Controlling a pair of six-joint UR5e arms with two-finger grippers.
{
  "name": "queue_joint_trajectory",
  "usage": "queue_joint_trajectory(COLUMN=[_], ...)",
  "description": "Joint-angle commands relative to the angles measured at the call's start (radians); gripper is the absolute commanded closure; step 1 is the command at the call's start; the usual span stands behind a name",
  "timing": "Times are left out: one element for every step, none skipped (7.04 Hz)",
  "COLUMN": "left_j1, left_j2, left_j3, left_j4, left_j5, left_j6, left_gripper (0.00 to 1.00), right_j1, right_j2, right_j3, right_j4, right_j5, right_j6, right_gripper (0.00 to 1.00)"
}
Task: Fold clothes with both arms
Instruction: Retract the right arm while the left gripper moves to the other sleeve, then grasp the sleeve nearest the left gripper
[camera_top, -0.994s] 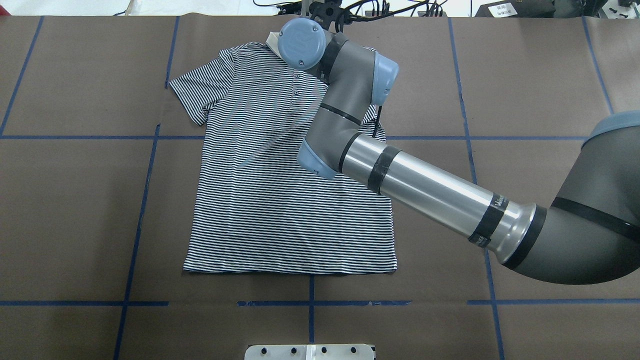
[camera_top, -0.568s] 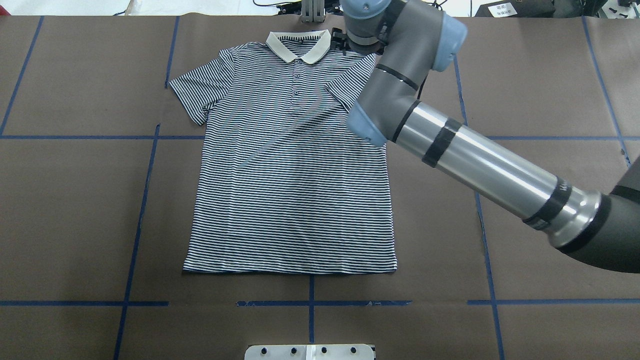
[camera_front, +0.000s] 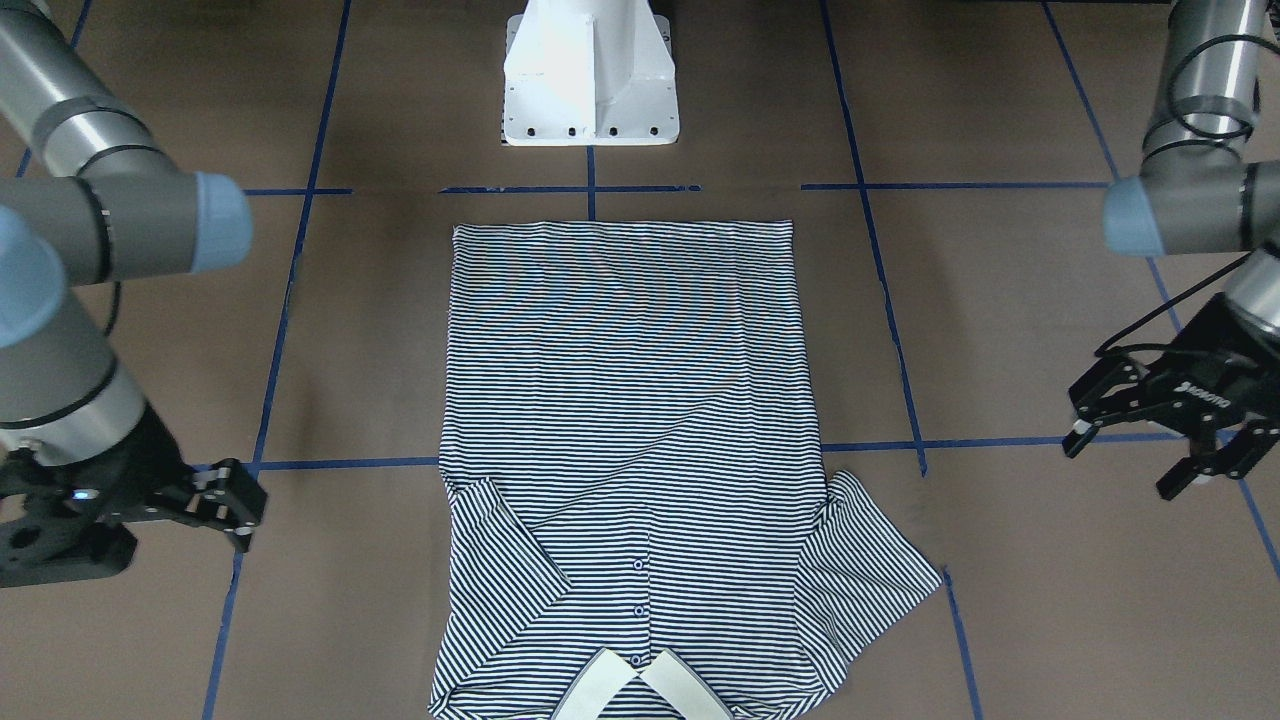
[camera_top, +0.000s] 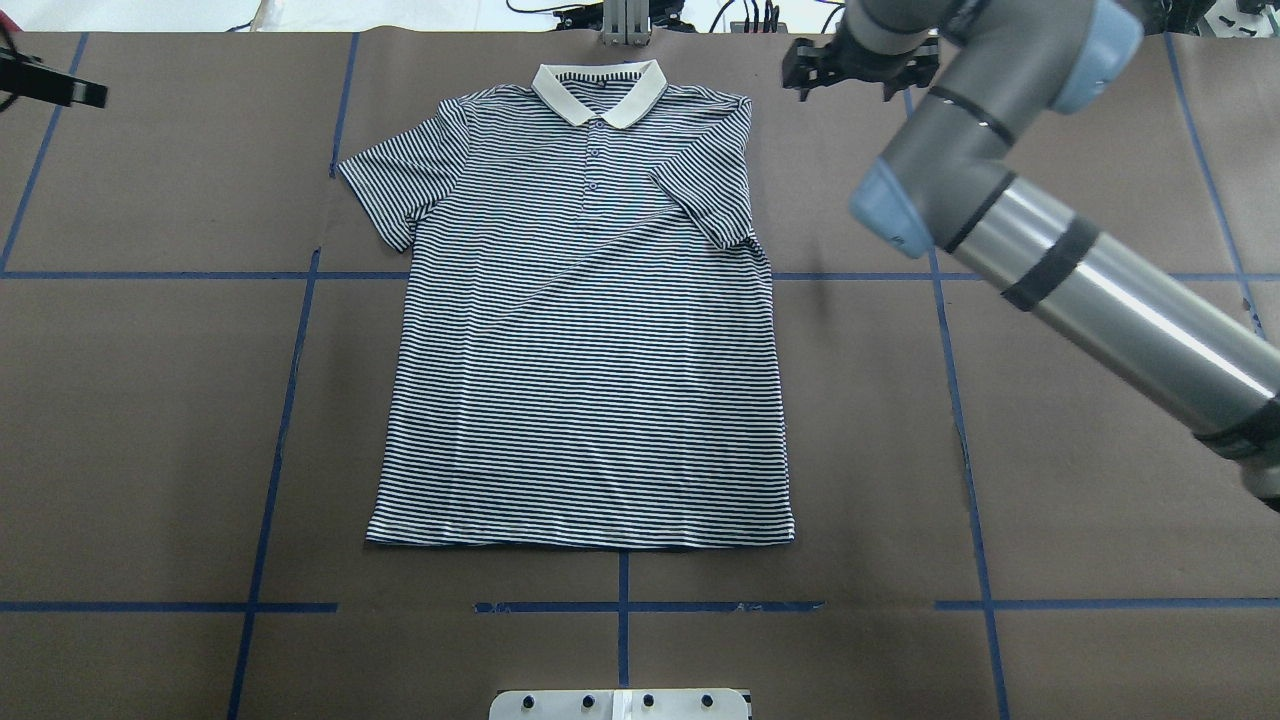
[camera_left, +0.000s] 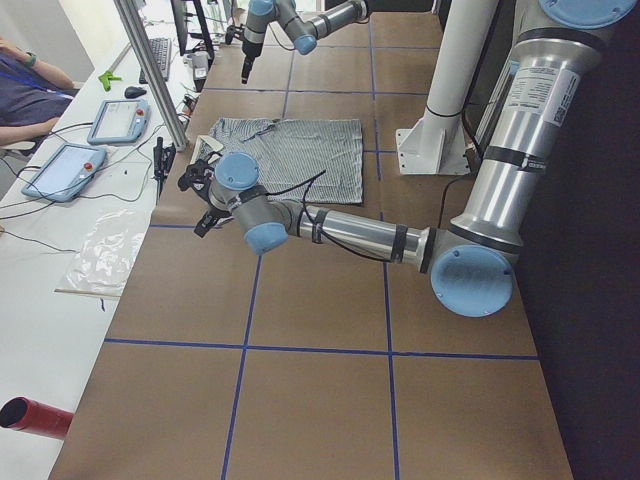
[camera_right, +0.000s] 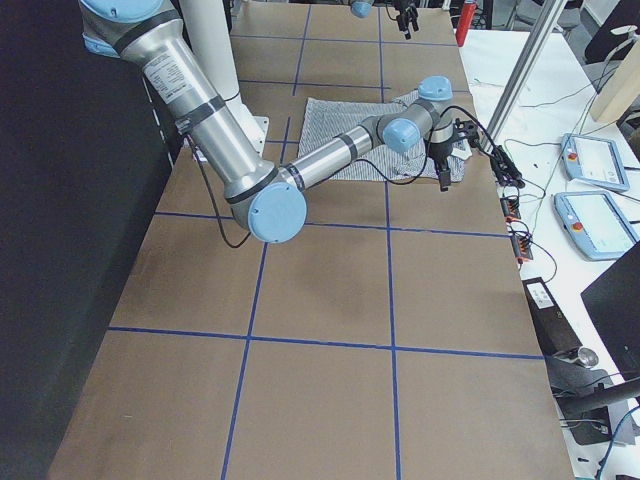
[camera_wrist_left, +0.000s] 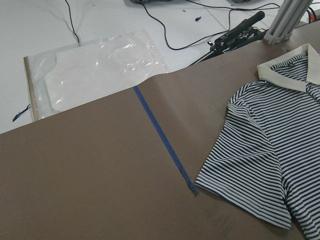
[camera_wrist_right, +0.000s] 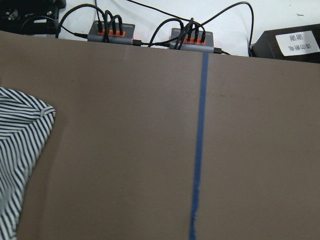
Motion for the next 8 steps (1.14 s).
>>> queue_joint_trajectory(left_j1=[0.147, 0.189, 0.206, 0.222, 0.225, 0.229, 0.229, 0.234], left_j2=[-0.068, -0.102, -0.145, -0.177, -0.188, -0.202, -0.233, -0.254], left_j3=[0.088, 0.157, 0.254, 0.331, 0.355, 0.378, 0.421, 0.451], left_j4=[-0.01, -0.038, -0.077, -0.113, -0.113, -0.115, -0.115, -0.116], left_j5=[0.228, 0.311, 0.336, 0.358, 0.359, 0.359, 0.361, 0.376], left_j6=[-0.283, -0.379, -0.406, -0.406, -0.406, -0.406, -0.406, -0.404], left_gripper=[0.06, 0.2, 0.28, 0.32, 0.36, 0.38, 0.39, 0.4], right_j1=[0.14, 0.171, 0.171, 0.171, 0.171, 0.171, 0.171, 0.171], right_j2=[-0.185, -0.215, -0.218, -0.218, -0.218, -0.218, -0.218, -0.218], right_j3=[0.013, 0.013, 0.013, 0.011, 0.008, 0.005, 0.005, 0.004], right_j4=[0.146, 0.173, 0.175, 0.173, 0.175, 0.175, 0.173, 0.173], right_j5=[0.154, 0.19, 0.184, 0.183, 0.181, 0.18, 0.18, 0.18], right_j6=[-0.207, -0.226, -0.226, -0.226, -0.225, -0.225, -0.223, -0.223], right_gripper=[0.0, 0.0, 0.0, 0.0, 0.0, 0.0, 0.0, 0.0])
